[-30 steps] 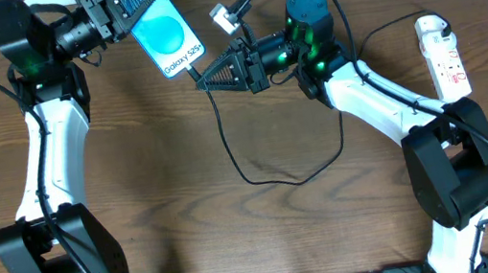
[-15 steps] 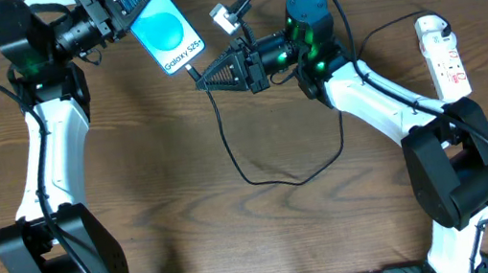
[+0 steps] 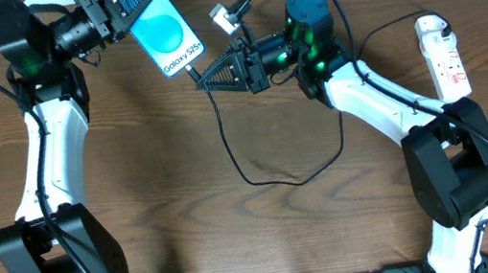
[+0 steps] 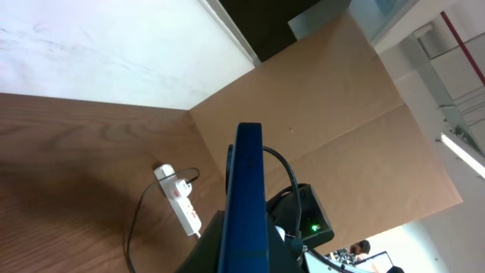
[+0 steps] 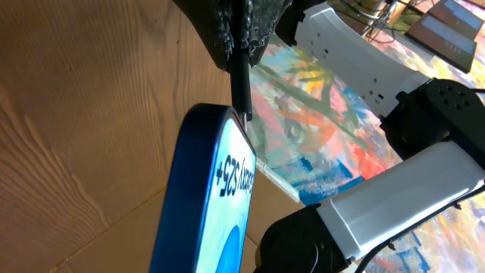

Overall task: Plug charger to phone and switch on socket
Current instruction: 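Push the plug up into the phone's port with the right gripper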

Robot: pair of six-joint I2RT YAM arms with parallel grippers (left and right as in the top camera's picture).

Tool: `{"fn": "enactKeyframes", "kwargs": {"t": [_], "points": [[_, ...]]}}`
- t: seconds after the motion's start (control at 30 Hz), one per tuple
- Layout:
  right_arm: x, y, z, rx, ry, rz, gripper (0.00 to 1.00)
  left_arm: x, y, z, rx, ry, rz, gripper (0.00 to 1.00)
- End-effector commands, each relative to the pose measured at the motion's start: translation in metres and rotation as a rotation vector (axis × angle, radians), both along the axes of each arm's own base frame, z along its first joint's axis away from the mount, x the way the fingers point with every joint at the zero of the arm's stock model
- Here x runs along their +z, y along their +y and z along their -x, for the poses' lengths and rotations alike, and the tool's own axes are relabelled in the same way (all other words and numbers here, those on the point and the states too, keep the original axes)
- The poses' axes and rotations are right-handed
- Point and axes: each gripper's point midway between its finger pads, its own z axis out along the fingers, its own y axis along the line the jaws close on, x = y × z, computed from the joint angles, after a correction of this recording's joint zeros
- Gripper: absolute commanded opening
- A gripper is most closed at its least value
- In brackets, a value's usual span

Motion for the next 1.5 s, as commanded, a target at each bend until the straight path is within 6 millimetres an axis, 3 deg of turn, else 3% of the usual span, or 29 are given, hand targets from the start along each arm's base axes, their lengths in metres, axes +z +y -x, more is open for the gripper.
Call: {"fn": "enactKeyframes", "kwargs": {"t": [0.0, 0.67, 1.47], "points": [[0.002, 0.001, -0.001, -0.005, -0.006, -0.003, 0.01, 0.011, -0.001, 0.009, -0.027, -0.021, -0.005, 0.07], [0.002, -0.004, -0.007, -0.021, -0.006, -0.003, 0.01, 0.010, -0.001, 0.010, -0.031, -0.021, -0.006, 0.08], [0.002, 0.003, -0.012, -0.066, 0.014, -0.002, 0.01, 0.010, -0.005, 0.013, -0.054, -0.067, -0.028, 0.07]]}}
